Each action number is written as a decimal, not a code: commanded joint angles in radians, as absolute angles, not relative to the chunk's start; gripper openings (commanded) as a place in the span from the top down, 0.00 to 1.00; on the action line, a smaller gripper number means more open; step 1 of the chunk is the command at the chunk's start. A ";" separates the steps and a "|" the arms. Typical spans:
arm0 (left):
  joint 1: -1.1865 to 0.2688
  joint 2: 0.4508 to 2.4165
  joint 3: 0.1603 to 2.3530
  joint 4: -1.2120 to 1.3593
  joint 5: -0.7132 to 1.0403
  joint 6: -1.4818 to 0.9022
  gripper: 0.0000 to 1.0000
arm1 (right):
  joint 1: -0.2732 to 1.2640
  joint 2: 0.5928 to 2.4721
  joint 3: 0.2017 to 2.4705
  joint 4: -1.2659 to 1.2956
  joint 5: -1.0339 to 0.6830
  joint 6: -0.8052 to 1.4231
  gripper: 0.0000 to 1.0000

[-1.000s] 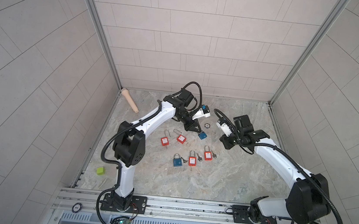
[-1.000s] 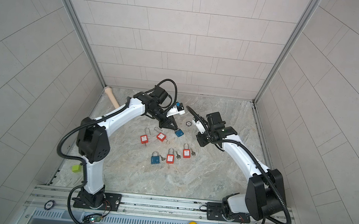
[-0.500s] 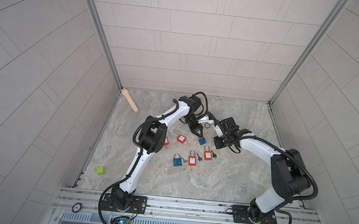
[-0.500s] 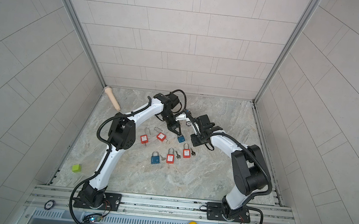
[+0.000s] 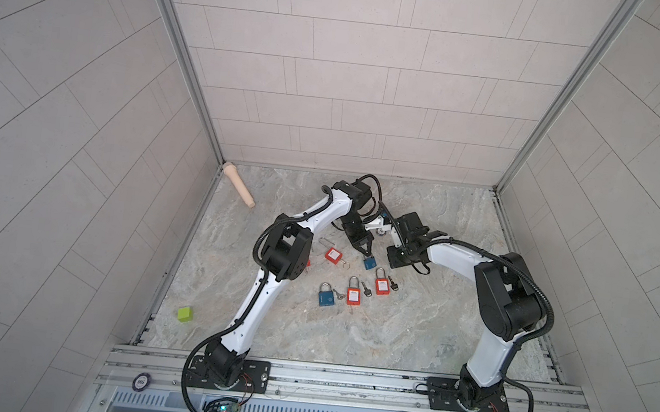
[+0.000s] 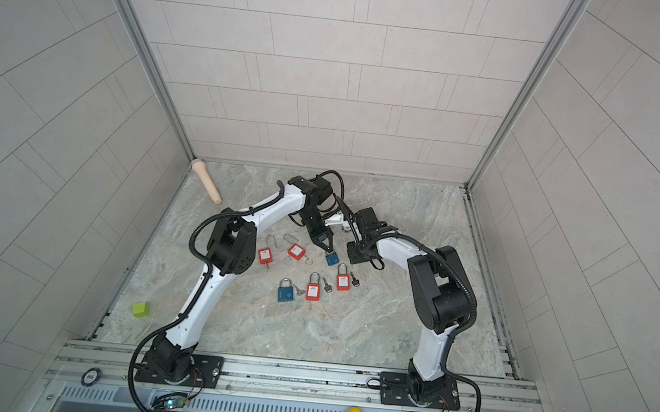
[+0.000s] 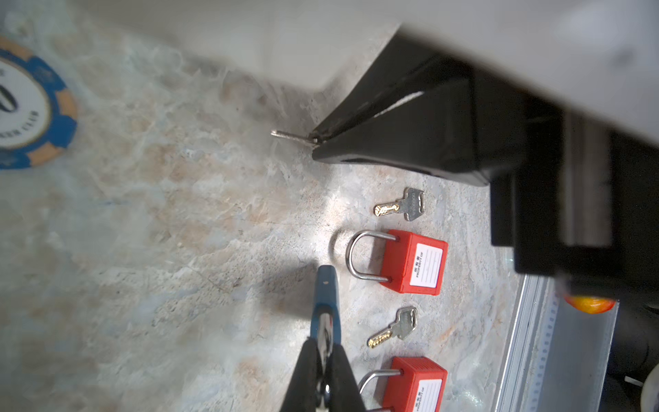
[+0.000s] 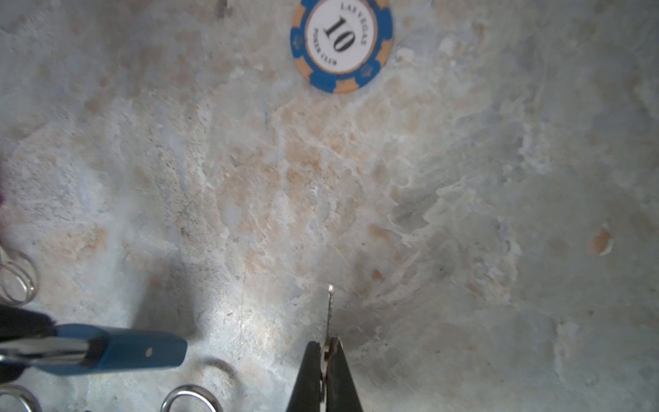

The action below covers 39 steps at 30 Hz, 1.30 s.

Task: Lock with the key

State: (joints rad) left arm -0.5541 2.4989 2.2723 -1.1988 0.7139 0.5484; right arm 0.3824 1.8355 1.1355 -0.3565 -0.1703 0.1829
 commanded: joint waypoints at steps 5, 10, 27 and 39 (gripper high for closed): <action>-0.578 2.517 2.303 -1.176 0.714 0.534 0.82 | 0.400 1.852 1.139 -0.349 -0.144 0.232 0.99; -0.575 2.500 2.302 -1.130 0.745 0.493 0.72 | 0.405 1.816 1.119 -0.319 -0.145 0.240 0.85; -0.528 2.326 2.202 -0.822 0.825 0.269 0.52 | 0.406 1.609 1.148 -0.449 -0.134 0.138 0.59; -0.364 1.753 1.520 -0.215 0.765 -0.014 0.49 | 0.605 1.822 1.347 -0.582 -0.067 0.218 0.56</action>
